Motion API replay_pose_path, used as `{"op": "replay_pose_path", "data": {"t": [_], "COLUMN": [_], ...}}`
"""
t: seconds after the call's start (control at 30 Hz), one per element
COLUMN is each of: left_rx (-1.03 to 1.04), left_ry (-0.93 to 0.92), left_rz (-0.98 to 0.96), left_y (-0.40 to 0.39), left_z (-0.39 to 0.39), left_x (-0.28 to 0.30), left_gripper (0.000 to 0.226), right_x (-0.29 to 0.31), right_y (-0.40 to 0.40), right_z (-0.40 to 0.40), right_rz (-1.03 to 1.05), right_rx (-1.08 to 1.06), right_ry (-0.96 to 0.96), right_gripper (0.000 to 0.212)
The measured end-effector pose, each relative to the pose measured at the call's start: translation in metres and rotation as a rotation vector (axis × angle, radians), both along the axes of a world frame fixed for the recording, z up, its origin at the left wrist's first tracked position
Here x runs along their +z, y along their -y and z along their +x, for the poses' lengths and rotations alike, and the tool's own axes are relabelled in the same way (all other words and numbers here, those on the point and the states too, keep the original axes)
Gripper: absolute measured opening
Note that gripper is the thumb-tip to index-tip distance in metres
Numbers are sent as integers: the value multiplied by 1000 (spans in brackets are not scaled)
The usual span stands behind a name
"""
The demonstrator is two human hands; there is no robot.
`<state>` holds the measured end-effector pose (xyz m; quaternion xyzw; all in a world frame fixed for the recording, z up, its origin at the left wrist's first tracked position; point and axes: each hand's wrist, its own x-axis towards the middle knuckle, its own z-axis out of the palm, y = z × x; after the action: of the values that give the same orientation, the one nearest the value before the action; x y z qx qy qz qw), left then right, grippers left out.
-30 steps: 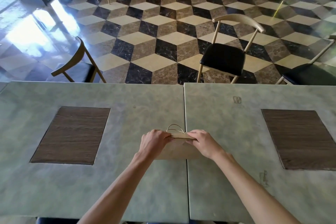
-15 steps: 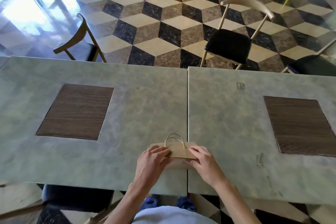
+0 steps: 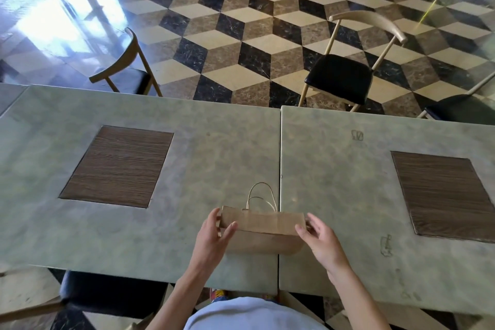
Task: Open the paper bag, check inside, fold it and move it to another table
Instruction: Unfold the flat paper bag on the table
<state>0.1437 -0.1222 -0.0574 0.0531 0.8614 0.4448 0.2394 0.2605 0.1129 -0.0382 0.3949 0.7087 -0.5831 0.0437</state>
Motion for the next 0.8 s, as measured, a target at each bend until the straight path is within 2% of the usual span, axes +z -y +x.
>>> {"op": "replay_pose_path", "data": {"t": [0.07,0.1,0.2,0.27,0.37,0.5,0.53,0.63,0.73,0.8], "left_rx": [12,34,137,173,227,98,75,15,-2,-3], "left_ry": [52,57,134,217,405,254,225,160,114,103], "left_rz": [68,99,171,249,366,144,113,93,89,72], "left_y": [2,3,2,2,-2,-7,-8,-12,-13,-15], "left_z": [2,3,2,-2,-9,-13,-13,-13,-13,-13], "left_x": [1,2,4,9,21,29,30,35,37,38], "left_gripper": [21,13,21,36,59,57,55,38,14,9], "right_x": [-1,-2,1,4,9,14,14,18,21,23], "right_y": [5,8,13,16,15,10,10,10,8,8], "right_z": [-3,-4,-7,-9,-13,-14,-14,-17,-19,-18], "right_rz": [18,30,24,-80,-246,-185,-131,-10,-9,-1], "right_rx": [38,37,-9,-82,-128,-31,-1,51,84,117], "right_ry": [-7,-22,-86,-141,-158,-114,-96,-65,-58,-25], "right_gripper": [23,19,31,30,42,68,65,34,18,13]}}
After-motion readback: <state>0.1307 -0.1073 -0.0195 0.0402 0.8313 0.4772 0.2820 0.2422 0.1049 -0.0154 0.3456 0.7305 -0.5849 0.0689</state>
